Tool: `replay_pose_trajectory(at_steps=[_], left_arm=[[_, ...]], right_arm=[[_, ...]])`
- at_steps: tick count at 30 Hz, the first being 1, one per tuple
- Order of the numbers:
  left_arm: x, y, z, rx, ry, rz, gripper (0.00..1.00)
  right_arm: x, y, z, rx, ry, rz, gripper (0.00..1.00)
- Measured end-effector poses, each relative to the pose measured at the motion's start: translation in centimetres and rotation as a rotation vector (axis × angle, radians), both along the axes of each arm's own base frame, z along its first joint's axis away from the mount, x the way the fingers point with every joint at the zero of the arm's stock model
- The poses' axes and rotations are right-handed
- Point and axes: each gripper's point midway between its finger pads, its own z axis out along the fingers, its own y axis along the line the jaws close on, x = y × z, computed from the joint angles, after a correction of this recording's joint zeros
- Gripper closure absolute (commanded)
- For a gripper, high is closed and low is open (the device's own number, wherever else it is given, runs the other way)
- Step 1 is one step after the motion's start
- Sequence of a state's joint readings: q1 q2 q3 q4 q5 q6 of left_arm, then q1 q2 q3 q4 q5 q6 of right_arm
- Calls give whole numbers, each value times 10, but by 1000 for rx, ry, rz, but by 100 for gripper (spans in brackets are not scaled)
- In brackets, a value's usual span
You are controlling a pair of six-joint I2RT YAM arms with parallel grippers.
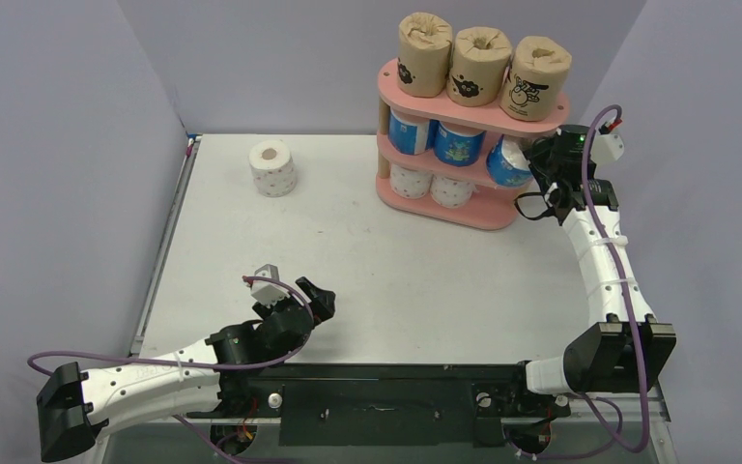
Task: Place and organize the paper towels onto the shelf
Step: Place the paper towel on the shelf.
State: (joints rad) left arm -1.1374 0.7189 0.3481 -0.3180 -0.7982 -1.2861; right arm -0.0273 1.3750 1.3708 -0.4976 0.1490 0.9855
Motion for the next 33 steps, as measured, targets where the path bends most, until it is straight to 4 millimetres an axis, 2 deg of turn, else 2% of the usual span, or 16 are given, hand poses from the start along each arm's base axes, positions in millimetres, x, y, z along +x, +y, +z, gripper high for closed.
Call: replay_pose_trajectory(at_steps=[11,17,33], left_arm=[[0,-1,-1,1,4,-3,5],[-2,-2,-2,0,11,-11,5],[-2,-5,-3,-6,17,-20,5]], right_arm=[[3,3,1,21,-11,9,48],[4,5,2,30,-16,12,38],[-2,5,1,37,-17,18,33]])
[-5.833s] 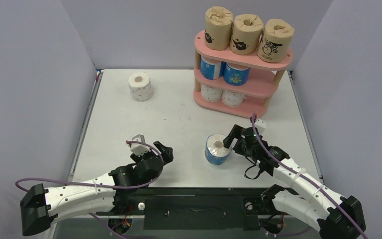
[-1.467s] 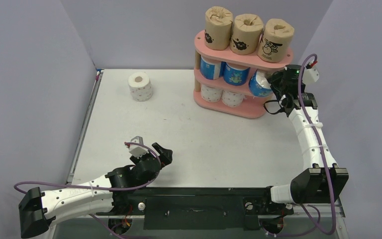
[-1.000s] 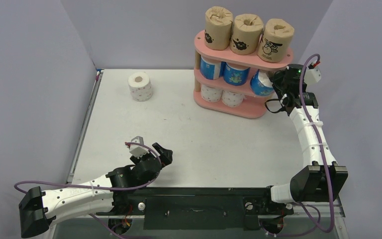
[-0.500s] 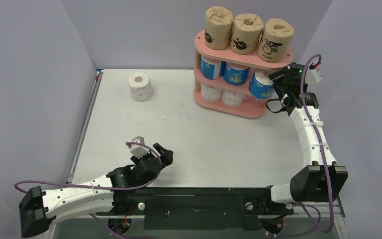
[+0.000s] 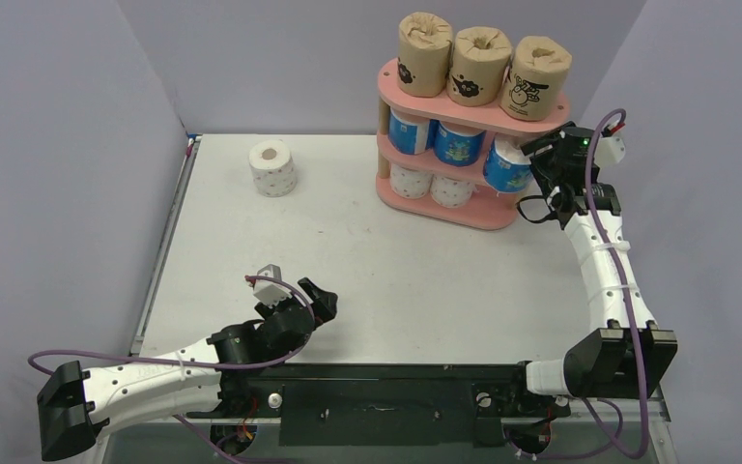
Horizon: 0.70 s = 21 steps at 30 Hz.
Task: Place and organize the paper towels onto the shelf
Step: Place the paper towel on the shelf, then move the paper towel to the shelf.
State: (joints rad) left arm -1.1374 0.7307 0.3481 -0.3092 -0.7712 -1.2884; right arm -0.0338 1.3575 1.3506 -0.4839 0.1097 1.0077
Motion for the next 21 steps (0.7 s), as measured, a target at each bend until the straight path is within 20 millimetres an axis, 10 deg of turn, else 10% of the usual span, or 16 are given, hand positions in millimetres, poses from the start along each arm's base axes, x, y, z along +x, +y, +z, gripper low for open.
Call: replay_pose_trajectory(at_steps=[21], left_arm=[[-1,-6,-1,-14,9,-16,5]], right_arm=[[-11,14,24,29,-79,68,40]])
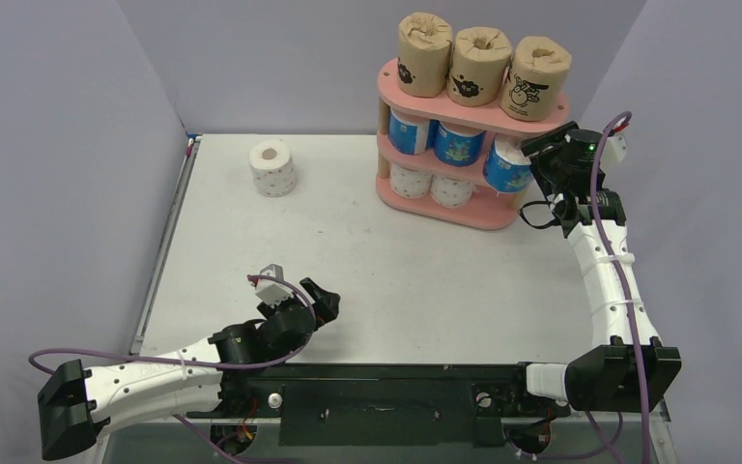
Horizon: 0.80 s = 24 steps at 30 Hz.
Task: Place and organize the paper towels onto the shelf
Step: Move the paper towel to the shelf.
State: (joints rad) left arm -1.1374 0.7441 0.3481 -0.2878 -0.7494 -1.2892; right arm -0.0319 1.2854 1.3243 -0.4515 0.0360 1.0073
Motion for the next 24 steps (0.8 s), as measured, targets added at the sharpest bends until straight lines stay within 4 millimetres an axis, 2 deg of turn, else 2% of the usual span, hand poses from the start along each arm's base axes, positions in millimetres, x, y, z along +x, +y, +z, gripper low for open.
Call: replay_pose_trajectory(at_steps=[11,19,22,24], left_arm=[[0,0,0,-1,1,-2,5],[0,0,2,-6,-3,-3,5],[0,0,3,-3,-8,-7,5],[0,0,3,0,-11,-10,5]], right_arm=[[-4,3,2,3,-6,19,36],[-42,7,20,-47,-61,45,35],[-56,18,29,-104,-93,95,35],[-63,24,26,-145,-108,125,33]])
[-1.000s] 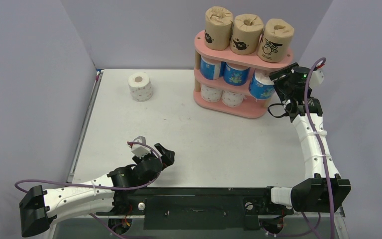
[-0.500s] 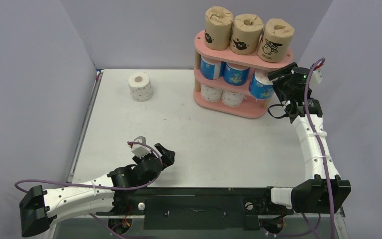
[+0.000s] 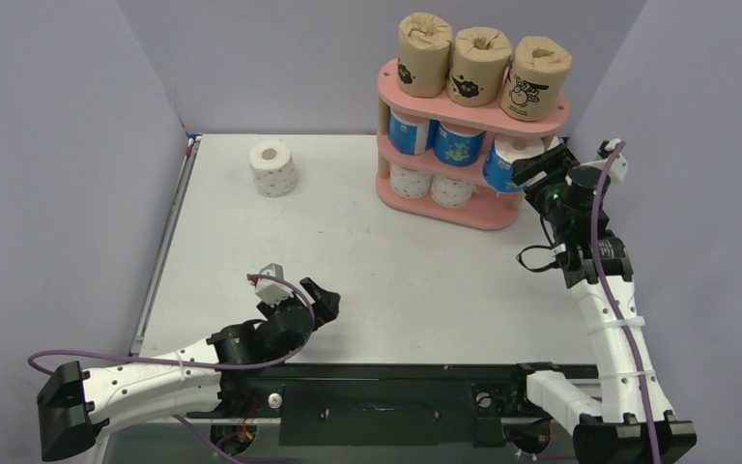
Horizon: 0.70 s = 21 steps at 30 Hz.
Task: Place and organize the paper towels onto the shelf
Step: Move the paper towel to the shelf.
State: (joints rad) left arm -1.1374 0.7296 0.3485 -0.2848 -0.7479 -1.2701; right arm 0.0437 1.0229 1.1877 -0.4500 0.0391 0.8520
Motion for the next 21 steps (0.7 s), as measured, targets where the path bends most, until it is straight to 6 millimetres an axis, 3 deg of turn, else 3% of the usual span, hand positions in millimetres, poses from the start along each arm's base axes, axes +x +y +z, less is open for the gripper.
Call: replay_pose_trajectory(at_steps=[1,2,4,9,13,16,21], left_arm=[[0,0,1,-1,-3,-2,5],[0,-1,1,0,-5,-3,5],[1,-1,2,2,-11,-8,5],[3,-6,8,-9,-26,-14,5],[5,-10,9,-13,-35,-21,5],[6,-13,8,-3,-32,-27,5],[6,-15,11,-11,-35,-31,5]], right_arm=[[-4,2,-8,-25,1,11,31],[-7,2,-15,-37,3,14,21],[-11,3,-32,-64,-5,13,16],[-30,11,-86,-200,-2,47,13],[-31,-4,-80,-283,-23,16,15],[-26,-14,-74,-325,-45,-7,22],[-12,-17,-76,-386,-56,3,26]])
